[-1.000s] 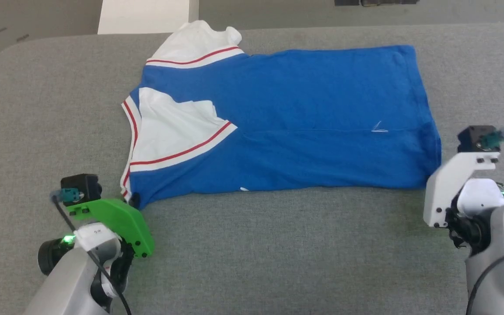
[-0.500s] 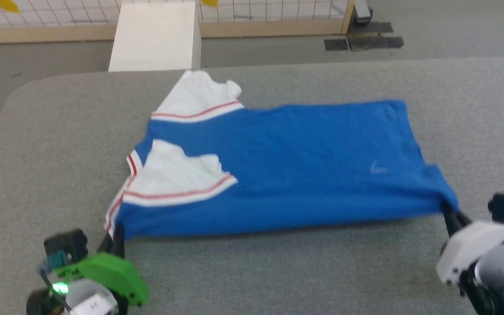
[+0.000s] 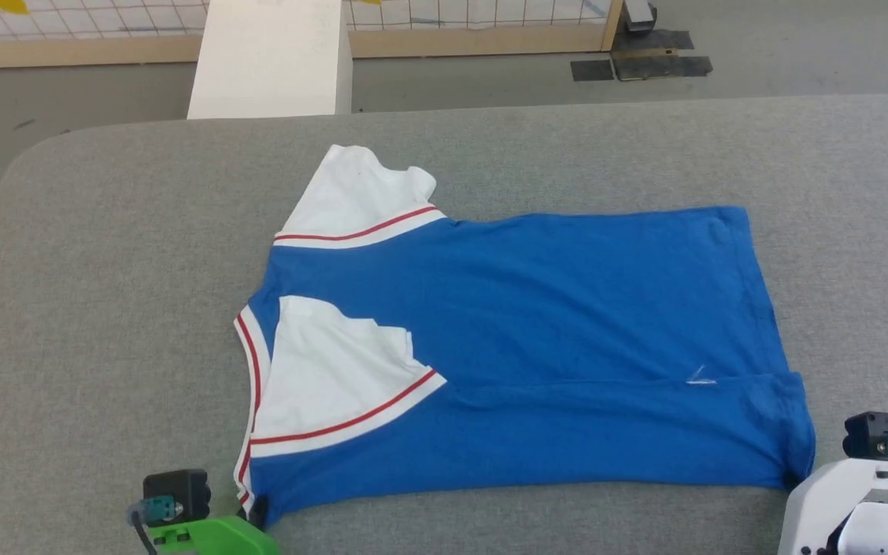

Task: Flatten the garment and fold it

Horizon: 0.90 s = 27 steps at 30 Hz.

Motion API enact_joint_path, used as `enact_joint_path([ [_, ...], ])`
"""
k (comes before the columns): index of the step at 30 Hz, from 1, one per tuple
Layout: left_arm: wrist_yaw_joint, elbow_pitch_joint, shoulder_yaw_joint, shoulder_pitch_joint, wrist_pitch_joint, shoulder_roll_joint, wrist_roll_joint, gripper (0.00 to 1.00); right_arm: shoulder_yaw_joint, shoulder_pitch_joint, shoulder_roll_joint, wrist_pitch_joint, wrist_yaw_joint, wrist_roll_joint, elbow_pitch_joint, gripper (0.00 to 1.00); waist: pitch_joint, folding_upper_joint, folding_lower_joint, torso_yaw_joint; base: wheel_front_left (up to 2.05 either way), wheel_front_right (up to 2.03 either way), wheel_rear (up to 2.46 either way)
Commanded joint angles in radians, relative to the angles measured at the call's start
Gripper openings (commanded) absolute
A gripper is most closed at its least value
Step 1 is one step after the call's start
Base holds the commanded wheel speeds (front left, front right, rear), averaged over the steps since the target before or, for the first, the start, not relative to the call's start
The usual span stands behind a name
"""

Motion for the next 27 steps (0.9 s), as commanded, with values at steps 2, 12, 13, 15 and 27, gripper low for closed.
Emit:
enact_joint_path([
  [2, -0.013, 0.042, -0.02, -0.002, 0.029, -0.004, -0.013, 0.0, 0.003, 0.003, 0.0, 0.034, -0.002, -0.002, 0.05, 0.0, 0.01, 0.0064, 0.0, 0.004, 0.0, 0.0, 0.0],
  [12, -0.06, 0.069, 0.004, -0.025, -0.037, -0.037, -0.046, 1.0, -0.013, 0.0, 0.0, -0.066, -0.002, 0.068, 0.057, 1.0, -0.014, 0.0064, 0.0, 0.011, 0.0, 0.0, 0.0],
  [13, -0.062, 0.06, 0.012, -0.028, -0.065, -0.036, -0.038, 1.0, -0.018, 0.006, 0.0, -0.105, -0.002, 0.08, 0.041, 1.0, -0.02, 0.0064, 0.0, 0.011, 0.0, 0.0, 0.0],
  [15, -0.065, 0.044, 0.027, -0.035, -0.118, -0.031, -0.019, 1.0, -0.019, 0.018, 0.0, -0.188, -0.002, 0.096, 0.009, 1.0, -0.029, 0.0064, 0.0, 0.009, 0.0, 0.0, 0.0],
  [27, -0.178, 0.052, 0.055, -0.26, -0.343, 0.068, 0.138, 1.0, 0.124, 0.015, 0.0, -0.677, -0.002, 0.096, -0.084, 1.0, 0.005, 0.0064, 0.0, -0.074, 0.0, 0.0, 0.0],
])
